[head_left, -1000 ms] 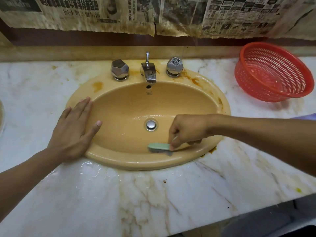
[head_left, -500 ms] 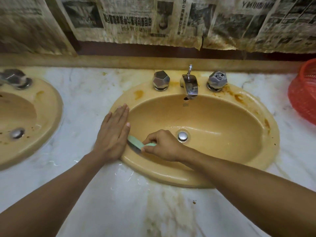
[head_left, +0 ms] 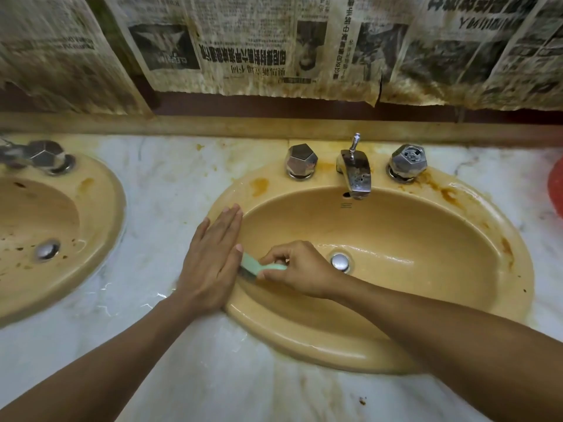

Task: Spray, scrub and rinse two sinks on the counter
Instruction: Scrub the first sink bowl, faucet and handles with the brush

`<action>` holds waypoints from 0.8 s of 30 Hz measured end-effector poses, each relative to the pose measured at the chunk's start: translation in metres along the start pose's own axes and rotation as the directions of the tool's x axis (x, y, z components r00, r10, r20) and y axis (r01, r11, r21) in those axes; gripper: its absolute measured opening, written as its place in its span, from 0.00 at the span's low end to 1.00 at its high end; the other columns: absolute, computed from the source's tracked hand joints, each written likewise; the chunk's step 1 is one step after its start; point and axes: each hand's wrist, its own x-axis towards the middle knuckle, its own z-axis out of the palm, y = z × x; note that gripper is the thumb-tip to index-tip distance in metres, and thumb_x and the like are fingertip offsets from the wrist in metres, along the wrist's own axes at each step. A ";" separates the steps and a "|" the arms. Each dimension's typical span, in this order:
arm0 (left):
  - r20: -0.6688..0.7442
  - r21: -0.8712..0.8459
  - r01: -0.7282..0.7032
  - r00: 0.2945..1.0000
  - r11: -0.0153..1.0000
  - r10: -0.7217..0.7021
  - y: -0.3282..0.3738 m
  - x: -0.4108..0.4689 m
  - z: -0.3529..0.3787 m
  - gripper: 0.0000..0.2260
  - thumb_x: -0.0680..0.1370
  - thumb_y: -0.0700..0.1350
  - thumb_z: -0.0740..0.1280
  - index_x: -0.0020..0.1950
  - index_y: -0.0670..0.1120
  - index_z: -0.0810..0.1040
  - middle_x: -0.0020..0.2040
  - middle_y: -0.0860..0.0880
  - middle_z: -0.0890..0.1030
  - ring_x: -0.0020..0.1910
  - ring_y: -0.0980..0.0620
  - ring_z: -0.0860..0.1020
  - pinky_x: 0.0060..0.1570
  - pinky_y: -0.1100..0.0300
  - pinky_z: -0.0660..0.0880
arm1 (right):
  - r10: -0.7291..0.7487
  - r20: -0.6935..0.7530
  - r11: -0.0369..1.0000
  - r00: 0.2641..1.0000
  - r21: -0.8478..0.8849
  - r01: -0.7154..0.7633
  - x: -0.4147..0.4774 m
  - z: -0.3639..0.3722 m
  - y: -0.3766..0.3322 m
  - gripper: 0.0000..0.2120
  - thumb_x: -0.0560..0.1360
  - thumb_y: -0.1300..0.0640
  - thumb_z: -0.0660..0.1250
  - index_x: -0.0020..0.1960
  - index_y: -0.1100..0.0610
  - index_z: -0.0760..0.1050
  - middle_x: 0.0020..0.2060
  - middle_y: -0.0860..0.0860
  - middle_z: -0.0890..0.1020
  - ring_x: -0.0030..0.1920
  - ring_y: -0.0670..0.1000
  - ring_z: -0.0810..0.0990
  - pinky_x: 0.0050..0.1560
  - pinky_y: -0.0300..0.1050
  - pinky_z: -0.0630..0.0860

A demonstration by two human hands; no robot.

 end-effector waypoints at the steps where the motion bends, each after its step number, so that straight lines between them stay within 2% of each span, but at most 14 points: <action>1: -0.002 -0.002 0.001 1.000 1.000 -0.001 0.000 0.000 0.000 0.29 0.84 0.54 0.44 0.84 0.46 0.57 0.84 0.52 0.56 0.82 0.58 0.51 0.81 0.49 0.47 | -0.009 -0.096 0.999 0.995 -0.040 0.005 0.010 0.002 0.004 0.08 0.72 0.52 0.78 0.50 0.53 0.85 0.34 0.47 0.80 0.37 0.45 0.74 0.40 0.42 0.69; 3: 0.002 0.005 0.007 1.000 1.000 -0.007 -0.001 0.000 0.000 0.29 0.84 0.54 0.44 0.84 0.46 0.56 0.84 0.53 0.55 0.82 0.58 0.50 0.81 0.50 0.47 | 0.018 -0.289 0.996 0.957 -0.080 -0.043 0.025 0.000 0.017 0.10 0.74 0.51 0.76 0.52 0.52 0.82 0.34 0.42 0.76 0.42 0.49 0.76 0.43 0.43 0.68; 5: 0.013 0.014 0.008 1.000 1.000 -0.009 -0.001 0.001 0.000 0.29 0.83 0.54 0.44 0.84 0.47 0.55 0.84 0.54 0.54 0.82 0.59 0.49 0.81 0.51 0.46 | 0.021 -0.377 0.994 0.926 -0.093 -0.061 0.023 -0.001 0.031 0.10 0.76 0.51 0.74 0.55 0.52 0.81 0.35 0.41 0.75 0.43 0.52 0.76 0.43 0.43 0.69; 7: 0.012 0.011 0.012 1.000 1.000 -0.012 0.001 0.000 0.000 0.29 0.83 0.54 0.44 0.84 0.46 0.55 0.84 0.54 0.54 0.82 0.59 0.49 0.81 0.52 0.45 | -0.149 -0.303 0.978 0.941 -0.188 0.094 0.013 0.001 0.034 0.10 0.77 0.53 0.73 0.55 0.56 0.81 0.37 0.46 0.80 0.39 0.52 0.77 0.41 0.43 0.71; 9: 0.006 0.010 0.012 1.000 1.000 -0.012 0.002 0.001 0.000 0.29 0.83 0.54 0.45 0.84 0.46 0.56 0.84 0.54 0.54 0.82 0.59 0.49 0.81 0.52 0.45 | -0.348 -0.159 0.905 0.924 -0.315 0.286 0.012 0.005 0.029 0.10 0.78 0.54 0.72 0.56 0.58 0.79 0.43 0.52 0.84 0.40 0.54 0.81 0.42 0.45 0.74; 10: 0.008 0.010 0.014 1.000 1.000 -0.014 0.003 0.001 -0.001 0.29 0.83 0.54 0.45 0.84 0.46 0.56 0.84 0.54 0.54 0.82 0.59 0.49 0.81 0.52 0.45 | -0.373 -0.161 0.889 0.914 -0.344 0.302 0.020 0.002 0.030 0.10 0.78 0.54 0.72 0.57 0.56 0.78 0.45 0.53 0.85 0.41 0.56 0.82 0.43 0.46 0.75; 12: 0.017 0.017 0.021 1.000 1.000 -0.021 0.003 0.002 -0.001 0.29 0.83 0.55 0.45 0.84 0.47 0.55 0.84 0.54 0.53 0.82 0.60 0.48 0.81 0.53 0.44 | -0.355 -0.265 0.891 0.896 -0.385 0.239 0.035 -0.015 0.036 0.11 0.78 0.53 0.71 0.57 0.49 0.72 0.46 0.54 0.85 0.40 0.58 0.82 0.40 0.47 0.76; 14: 0.021 0.023 0.023 1.000 0.999 -0.023 0.003 0.002 -0.001 0.30 0.83 0.56 0.44 0.84 0.47 0.55 0.84 0.55 0.52 0.82 0.60 0.47 0.81 0.54 0.44 | -0.352 -0.338 0.886 0.873 -0.420 0.195 0.036 -0.026 0.047 0.11 0.80 0.51 0.69 0.56 0.47 0.67 0.48 0.55 0.86 0.39 0.59 0.83 0.37 0.48 0.77; 16: 0.012 0.018 0.016 1.000 1.000 -0.016 0.003 0.001 -0.001 0.29 0.83 0.55 0.45 0.84 0.47 0.55 0.84 0.54 0.53 0.82 0.60 0.48 0.81 0.54 0.44 | -0.462 -0.301 0.839 0.834 -0.454 0.301 0.030 -0.014 0.046 0.10 0.80 0.50 0.66 0.58 0.52 0.71 0.49 0.55 0.85 0.40 0.58 0.83 0.38 0.48 0.78; 18: 0.002 -0.003 0.015 1.000 1.000 -0.015 0.003 0.001 -0.001 0.29 0.84 0.55 0.46 0.84 0.47 0.56 0.84 0.54 0.54 0.82 0.60 0.49 0.81 0.53 0.45 | -0.543 -0.197 0.782 0.816 -0.472 0.406 0.031 0.000 0.037 0.11 0.80 0.49 0.64 0.59 0.55 0.73 0.49 0.54 0.85 0.40 0.57 0.83 0.39 0.47 0.79; 19: 0.004 -0.005 0.016 1.000 1.000 -0.016 0.003 0.001 -0.001 0.29 0.84 0.56 0.46 0.84 0.47 0.56 0.84 0.54 0.54 0.82 0.60 0.49 0.81 0.53 0.45 | -0.532 -0.192 0.784 0.824 -0.478 0.395 0.034 0.002 0.035 0.11 0.80 0.48 0.64 0.59 0.53 0.72 0.48 0.54 0.85 0.39 0.58 0.83 0.38 0.48 0.79; 21: 0.019 0.029 0.011 1.000 1.000 -0.011 0.001 0.002 -0.001 0.29 0.84 0.56 0.47 0.84 0.47 0.55 0.84 0.54 0.53 0.82 0.60 0.48 0.81 0.52 0.45 | -0.436 -0.302 0.844 0.848 -0.465 0.268 0.038 -0.013 0.042 0.11 0.80 0.48 0.65 0.59 0.50 0.70 0.45 0.56 0.86 0.37 0.61 0.83 0.34 0.50 0.79; 24: 0.067 0.136 -0.018 0.998 0.991 0.009 -0.001 0.003 -0.002 0.33 0.81 0.57 0.50 0.85 0.47 0.51 0.85 0.53 0.49 0.83 0.58 0.44 0.81 0.51 0.44 | -0.274 -0.419 0.873 0.866 -0.487 0.041 0.018 -0.056 0.070 0.12 0.80 0.52 0.70 0.61 0.53 0.74 0.45 0.57 0.86 0.36 0.60 0.83 0.33 0.48 0.79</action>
